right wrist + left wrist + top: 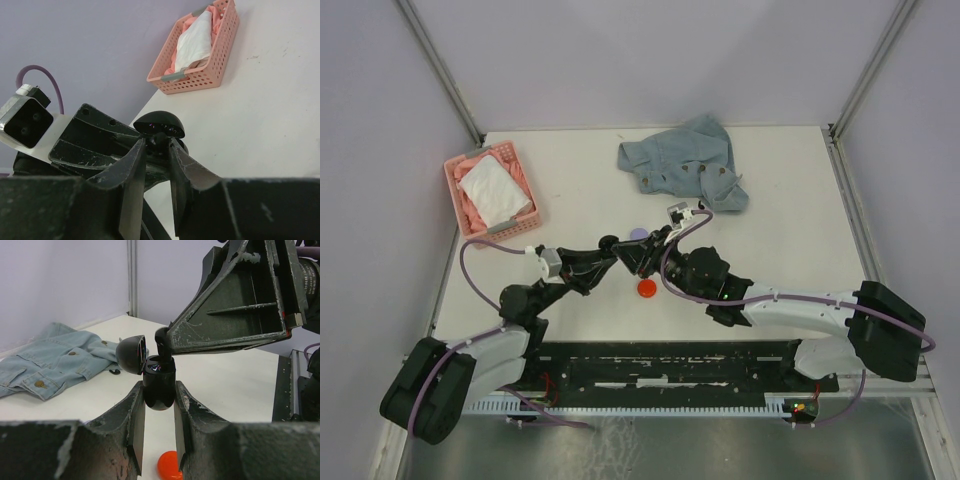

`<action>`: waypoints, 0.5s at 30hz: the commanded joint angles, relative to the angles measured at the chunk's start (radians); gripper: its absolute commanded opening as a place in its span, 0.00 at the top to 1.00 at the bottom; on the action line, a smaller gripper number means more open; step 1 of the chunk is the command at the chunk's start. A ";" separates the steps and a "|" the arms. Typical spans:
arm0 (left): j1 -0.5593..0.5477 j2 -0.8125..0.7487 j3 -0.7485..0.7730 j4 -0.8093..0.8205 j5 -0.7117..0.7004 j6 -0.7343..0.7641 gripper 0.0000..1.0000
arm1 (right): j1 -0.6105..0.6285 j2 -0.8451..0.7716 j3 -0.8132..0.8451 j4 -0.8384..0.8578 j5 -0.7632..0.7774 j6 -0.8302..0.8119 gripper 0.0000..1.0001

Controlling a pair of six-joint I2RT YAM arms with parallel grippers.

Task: Insert the wireless bluetooth earbuds into the charging case
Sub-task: Place the earbud in the charging case.

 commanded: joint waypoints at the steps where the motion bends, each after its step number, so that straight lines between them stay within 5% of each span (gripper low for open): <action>1: -0.002 -0.014 0.005 0.079 -0.016 -0.018 0.97 | 0.010 -0.013 -0.002 -0.029 0.008 0.001 0.65; 15: -0.002 0.009 0.019 0.049 -0.007 -0.002 0.97 | 0.007 -0.126 0.045 -0.209 0.076 -0.112 0.40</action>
